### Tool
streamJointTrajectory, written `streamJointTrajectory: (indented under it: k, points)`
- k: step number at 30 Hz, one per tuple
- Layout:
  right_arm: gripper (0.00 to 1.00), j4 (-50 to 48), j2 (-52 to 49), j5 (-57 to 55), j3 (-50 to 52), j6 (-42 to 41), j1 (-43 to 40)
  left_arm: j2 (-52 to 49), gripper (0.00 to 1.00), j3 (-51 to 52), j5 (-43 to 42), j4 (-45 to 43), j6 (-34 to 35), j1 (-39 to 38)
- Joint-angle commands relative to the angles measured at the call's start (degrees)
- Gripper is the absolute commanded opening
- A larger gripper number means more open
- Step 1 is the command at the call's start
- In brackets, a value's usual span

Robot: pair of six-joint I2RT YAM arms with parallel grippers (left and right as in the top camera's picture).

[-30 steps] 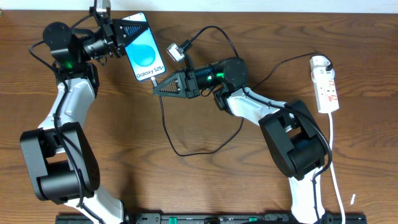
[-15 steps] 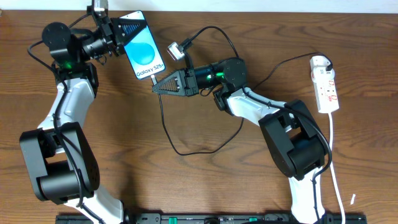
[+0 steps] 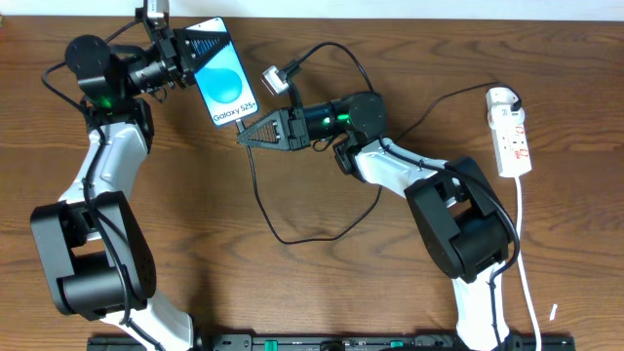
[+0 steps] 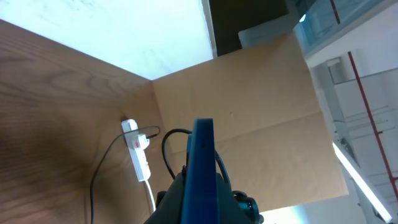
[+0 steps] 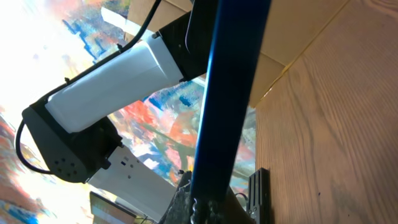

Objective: Plug charger to phone and switch on socket

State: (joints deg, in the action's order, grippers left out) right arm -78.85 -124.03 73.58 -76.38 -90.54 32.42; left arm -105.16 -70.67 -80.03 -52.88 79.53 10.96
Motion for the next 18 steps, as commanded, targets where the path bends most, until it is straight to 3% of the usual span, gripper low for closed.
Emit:
streamJointTrajectory:
  k: [1, 12, 13, 15, 18]
  points:
    - [0.01, -0.24, -0.17, -11.19, -0.76, -0.09, -0.61, 1.22, 0.07, -0.46, -8.5, -0.35, -1.55, -0.79]
    - [0.01, -0.26, -0.17, -11.08, -0.76, 0.07, -1.33, 1.22, 0.07, -0.48, -9.27, -0.35, -1.75, -0.81]
    - [0.06, -0.24, -0.17, -10.75, -0.76, 0.2, -1.31, 1.22, 0.07, -0.48, -9.27, -0.35, -1.75, -0.81]
    - [0.29, -0.24, -0.17, -9.42, -0.76, 0.59, -1.33, 1.22, 0.08, -0.48, -9.09, -0.35, -1.77, -0.81]
    - [0.86, -0.24, -0.17, -7.26, -0.76, 0.68, -1.36, 1.22, 0.07, -0.46, -8.79, -0.35, -1.77, -0.74]
